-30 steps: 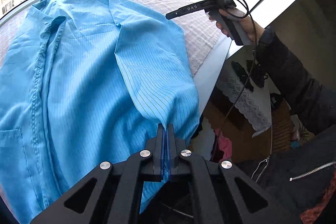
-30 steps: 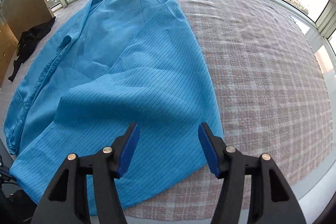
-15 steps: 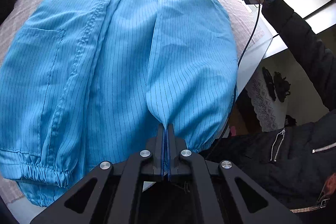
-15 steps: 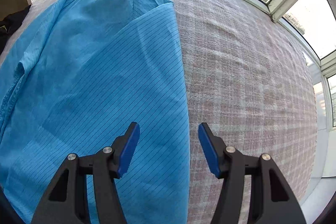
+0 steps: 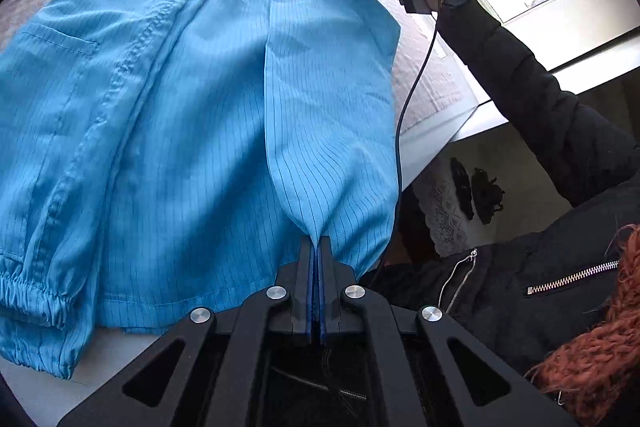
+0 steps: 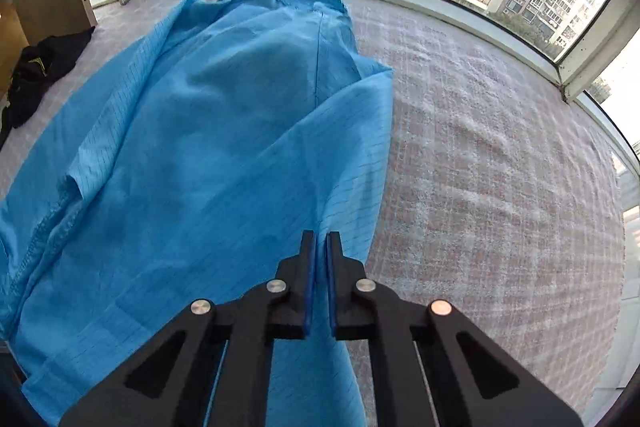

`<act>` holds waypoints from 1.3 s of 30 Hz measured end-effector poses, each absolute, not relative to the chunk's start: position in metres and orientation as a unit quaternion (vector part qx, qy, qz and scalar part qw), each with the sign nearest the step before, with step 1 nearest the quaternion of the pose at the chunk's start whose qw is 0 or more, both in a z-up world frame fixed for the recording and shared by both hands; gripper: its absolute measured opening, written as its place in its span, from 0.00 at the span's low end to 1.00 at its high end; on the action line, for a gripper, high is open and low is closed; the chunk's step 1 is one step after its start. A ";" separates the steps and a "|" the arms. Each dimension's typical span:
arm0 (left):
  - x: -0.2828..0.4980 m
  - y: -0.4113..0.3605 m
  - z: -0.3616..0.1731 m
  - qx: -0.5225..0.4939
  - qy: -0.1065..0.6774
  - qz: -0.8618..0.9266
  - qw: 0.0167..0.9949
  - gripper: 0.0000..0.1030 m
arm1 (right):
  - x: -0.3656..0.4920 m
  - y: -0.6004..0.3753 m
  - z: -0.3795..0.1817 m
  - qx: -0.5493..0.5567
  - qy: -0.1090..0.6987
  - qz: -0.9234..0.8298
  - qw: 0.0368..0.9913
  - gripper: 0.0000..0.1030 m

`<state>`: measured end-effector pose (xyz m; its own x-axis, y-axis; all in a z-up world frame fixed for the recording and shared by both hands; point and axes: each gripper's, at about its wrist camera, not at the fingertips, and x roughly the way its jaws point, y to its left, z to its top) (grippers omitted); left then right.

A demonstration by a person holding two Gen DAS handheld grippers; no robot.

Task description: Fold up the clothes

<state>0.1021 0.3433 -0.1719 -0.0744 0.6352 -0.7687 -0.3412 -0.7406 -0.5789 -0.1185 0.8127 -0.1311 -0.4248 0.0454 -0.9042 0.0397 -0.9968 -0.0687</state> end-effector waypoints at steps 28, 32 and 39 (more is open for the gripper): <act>0.112 0.426 -0.152 -0.560 0.100 0.689 0.449 0.19 | 0.164 0.796 -0.139 -0.549 0.091 0.829 0.064 0.48; 0.113 0.452 -0.162 -0.568 0.109 0.681 0.449 0.19 | 0.127 0.832 -0.147 -0.553 0.066 0.826 0.087 0.48; 0.105 0.463 -0.168 -0.581 0.087 0.686 0.429 0.19 | 0.065 0.869 -0.169 -0.581 0.053 0.810 0.054 0.48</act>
